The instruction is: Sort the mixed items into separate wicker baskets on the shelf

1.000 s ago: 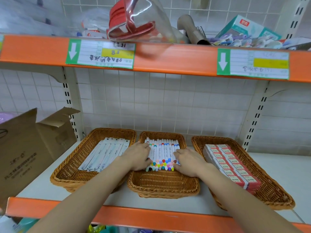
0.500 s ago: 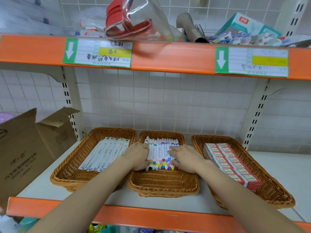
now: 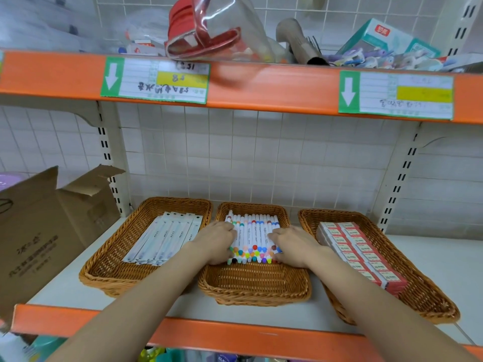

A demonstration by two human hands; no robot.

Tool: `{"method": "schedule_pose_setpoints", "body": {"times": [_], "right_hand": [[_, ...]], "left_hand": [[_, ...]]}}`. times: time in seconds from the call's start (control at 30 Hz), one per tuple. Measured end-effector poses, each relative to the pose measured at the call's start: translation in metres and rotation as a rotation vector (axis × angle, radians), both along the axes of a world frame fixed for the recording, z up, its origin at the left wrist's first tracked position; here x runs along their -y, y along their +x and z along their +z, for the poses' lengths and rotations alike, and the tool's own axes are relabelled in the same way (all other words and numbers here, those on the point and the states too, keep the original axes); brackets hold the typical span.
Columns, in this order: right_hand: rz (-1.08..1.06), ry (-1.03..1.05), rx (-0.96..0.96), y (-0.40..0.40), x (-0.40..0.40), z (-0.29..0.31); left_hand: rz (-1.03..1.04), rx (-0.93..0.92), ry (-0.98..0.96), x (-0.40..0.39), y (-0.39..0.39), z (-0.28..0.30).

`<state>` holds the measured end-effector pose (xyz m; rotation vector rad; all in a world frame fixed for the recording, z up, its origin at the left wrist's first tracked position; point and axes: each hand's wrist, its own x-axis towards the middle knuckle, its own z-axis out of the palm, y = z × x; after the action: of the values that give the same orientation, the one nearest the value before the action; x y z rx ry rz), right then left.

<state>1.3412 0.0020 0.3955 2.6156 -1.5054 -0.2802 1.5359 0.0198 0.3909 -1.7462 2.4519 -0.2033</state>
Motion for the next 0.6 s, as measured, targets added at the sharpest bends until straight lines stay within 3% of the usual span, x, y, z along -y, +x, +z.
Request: {"method": "schedule_pose_setpoints", "body": {"times": [0.17, 0.6], "right_hand": [[0.002, -0.023, -0.054, 0.006, 0.006, -0.001], [0.018, 0.035, 0.062, 0.015, 0.015, -0.002]], "left_hand": [[-0.002, 0.049, 0.021, 0.007, -0.005, 0.0], [-0.004, -0.049, 0.0, 0.019, -0.013, -0.008]]}}
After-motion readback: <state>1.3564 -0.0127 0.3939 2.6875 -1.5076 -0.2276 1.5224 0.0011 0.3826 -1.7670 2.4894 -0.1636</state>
